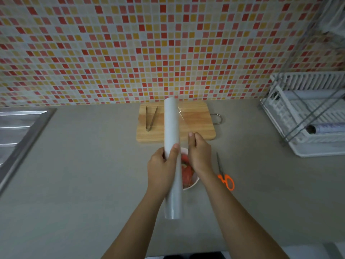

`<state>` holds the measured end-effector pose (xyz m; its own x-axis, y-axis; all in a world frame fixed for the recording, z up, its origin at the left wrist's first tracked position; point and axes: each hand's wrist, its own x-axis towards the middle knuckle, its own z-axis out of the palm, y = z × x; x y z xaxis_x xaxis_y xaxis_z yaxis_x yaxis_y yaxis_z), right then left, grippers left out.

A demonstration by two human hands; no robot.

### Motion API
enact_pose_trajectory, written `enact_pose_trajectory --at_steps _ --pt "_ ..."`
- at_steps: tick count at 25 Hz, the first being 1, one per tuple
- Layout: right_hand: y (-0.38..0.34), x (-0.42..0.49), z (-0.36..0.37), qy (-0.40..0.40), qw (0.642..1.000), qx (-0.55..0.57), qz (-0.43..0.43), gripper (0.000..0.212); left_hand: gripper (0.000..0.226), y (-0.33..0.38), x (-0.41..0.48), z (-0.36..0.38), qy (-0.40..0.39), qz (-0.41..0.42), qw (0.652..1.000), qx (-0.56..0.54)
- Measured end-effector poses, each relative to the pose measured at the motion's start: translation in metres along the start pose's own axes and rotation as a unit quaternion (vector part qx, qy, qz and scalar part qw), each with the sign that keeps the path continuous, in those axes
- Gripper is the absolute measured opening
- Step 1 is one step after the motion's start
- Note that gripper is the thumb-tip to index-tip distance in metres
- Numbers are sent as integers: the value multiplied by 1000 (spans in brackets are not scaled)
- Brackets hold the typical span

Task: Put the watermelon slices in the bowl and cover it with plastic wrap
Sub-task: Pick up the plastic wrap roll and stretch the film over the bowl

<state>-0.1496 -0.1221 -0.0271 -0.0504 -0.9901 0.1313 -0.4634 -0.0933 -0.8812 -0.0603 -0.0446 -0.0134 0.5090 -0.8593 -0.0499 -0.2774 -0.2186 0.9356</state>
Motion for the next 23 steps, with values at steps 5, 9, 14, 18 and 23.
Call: enact_pose_trajectory --at_steps 5,9,14,18,23 --pt "18 -1 -3 -27 999 -6 41 34 30 -5 -7 3 -18 -28 999 -11" --pt "24 7 -13 -97 989 50 104 51 29 -1 -11 11 -15 -11 1000 21" --pt "-10 57 -17 -118 970 158 144 40 25 0 -16 17 -16 13 999 47" --pt "-22 80 -24 9 971 198 135 16 22 0 -19 17 -14 22 998 48" --pt "-4 27 -26 -152 945 171 235 59 28 2 -15 12 -4 21 999 42"
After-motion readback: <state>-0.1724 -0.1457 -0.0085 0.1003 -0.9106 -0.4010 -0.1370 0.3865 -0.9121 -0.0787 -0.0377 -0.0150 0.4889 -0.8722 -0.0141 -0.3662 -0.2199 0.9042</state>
